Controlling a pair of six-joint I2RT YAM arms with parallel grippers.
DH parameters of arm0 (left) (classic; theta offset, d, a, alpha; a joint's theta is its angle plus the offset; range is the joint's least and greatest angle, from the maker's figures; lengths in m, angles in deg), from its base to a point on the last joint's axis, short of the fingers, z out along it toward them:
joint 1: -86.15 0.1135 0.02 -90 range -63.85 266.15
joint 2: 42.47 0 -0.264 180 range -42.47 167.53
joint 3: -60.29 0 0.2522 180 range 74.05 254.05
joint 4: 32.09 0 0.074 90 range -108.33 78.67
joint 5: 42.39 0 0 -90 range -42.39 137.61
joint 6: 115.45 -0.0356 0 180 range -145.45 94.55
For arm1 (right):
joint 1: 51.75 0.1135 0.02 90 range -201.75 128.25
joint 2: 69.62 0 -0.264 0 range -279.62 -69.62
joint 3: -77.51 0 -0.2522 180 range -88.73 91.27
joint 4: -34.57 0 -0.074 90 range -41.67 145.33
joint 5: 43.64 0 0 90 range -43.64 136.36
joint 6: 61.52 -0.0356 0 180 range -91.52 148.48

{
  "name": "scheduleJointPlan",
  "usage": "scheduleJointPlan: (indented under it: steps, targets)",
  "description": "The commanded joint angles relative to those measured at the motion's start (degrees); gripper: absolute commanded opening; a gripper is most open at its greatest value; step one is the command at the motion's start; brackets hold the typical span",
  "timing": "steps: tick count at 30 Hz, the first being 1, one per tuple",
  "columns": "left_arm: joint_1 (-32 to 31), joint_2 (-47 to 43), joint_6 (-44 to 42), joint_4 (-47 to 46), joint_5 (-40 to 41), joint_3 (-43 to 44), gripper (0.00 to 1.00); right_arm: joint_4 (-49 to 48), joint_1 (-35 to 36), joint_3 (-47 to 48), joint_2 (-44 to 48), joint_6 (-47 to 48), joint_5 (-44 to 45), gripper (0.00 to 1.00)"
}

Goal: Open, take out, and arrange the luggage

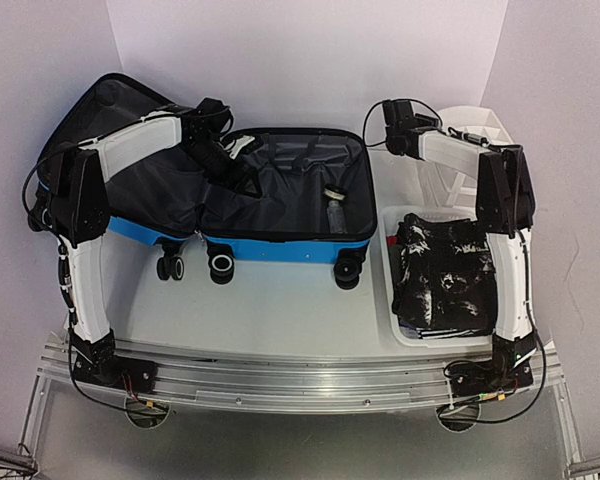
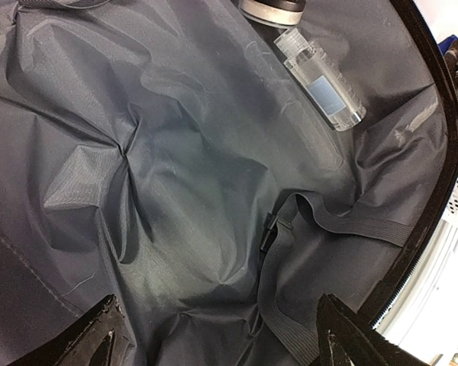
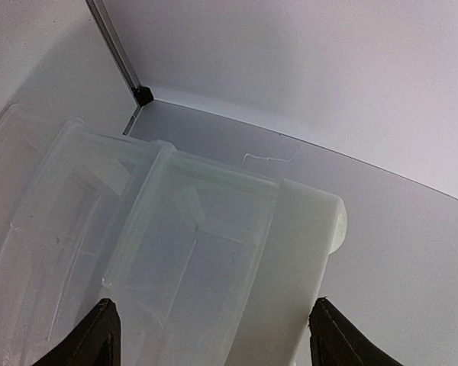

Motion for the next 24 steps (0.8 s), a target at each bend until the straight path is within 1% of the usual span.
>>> scheduleJointPlan:
  steps: [1,4,12,20,24]
  targets:
    - [0.36,-0.27,0.64,-0.82,-1.40,-0.15,0.86,-1.37,-0.13,-2.34,5.46,-1.39,1.79,0.71]
    - [0.45,-0.35,0.70,-0.93,-1.48,-0.27,0.86,-1.38,-0.35,-3.51,5.01,-1.87,1.75,0.71]
    - [0.46,-0.49,0.66,-0.84,-1.45,-0.34,0.86,-1.38,-0.57,-1.65,2.41,-1.51,0.83,0.71]
    - [0.56,-0.49,0.44,-0.77,-1.48,-0.43,0.86,-1.38,-2.49,-3.65,1.63,-2.03,0.67,0.71]
    - [0.54,-0.23,0.57,-0.78,-1.63,-0.14,0.87,-1.38,-2.48,-2.98,0.27,-2.04,0.32,0.71]
